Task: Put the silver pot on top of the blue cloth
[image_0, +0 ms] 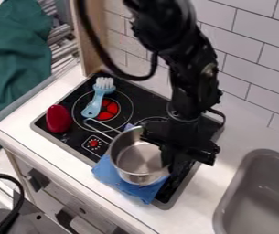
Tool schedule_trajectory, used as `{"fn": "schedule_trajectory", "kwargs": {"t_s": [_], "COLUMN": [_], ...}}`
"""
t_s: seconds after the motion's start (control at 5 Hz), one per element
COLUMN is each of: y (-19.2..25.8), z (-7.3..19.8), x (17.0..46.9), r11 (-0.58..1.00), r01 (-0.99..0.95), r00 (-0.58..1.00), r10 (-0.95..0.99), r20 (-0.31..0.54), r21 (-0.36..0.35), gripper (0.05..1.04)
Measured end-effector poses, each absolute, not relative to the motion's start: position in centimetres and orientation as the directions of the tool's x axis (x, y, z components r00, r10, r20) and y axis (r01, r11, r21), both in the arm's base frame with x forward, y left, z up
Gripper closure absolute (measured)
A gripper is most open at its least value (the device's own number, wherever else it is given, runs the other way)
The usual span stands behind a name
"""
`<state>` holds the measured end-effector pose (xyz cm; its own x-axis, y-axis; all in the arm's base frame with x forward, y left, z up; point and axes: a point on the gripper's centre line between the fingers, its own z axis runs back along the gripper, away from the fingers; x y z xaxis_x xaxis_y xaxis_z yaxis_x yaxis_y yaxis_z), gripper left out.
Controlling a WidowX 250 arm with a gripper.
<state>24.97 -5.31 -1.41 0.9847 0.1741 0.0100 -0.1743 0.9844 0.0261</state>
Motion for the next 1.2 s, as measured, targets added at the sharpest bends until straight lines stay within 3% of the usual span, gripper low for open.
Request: {"fn": "schedule_trajectory", "kwargs": {"t_s": [0.6,0.8,1.2], "y": [-5.1,-4.4,-3.4], "z": [-3.4,-3.5,0.6], "x": [25.3,24.4,26.5], "r11": [0.970,0.966,0.982], "r01": [-0.234,-0.254,-0.186], "r00": [0.972,0.967,0.982], "r10": [0.233,0.252,0.184], "r20": [-0.024,-0.047,0.046], "r21": [-0.058,-0.051,0.023], "gripper": [0.997,0.837,0.257]}}
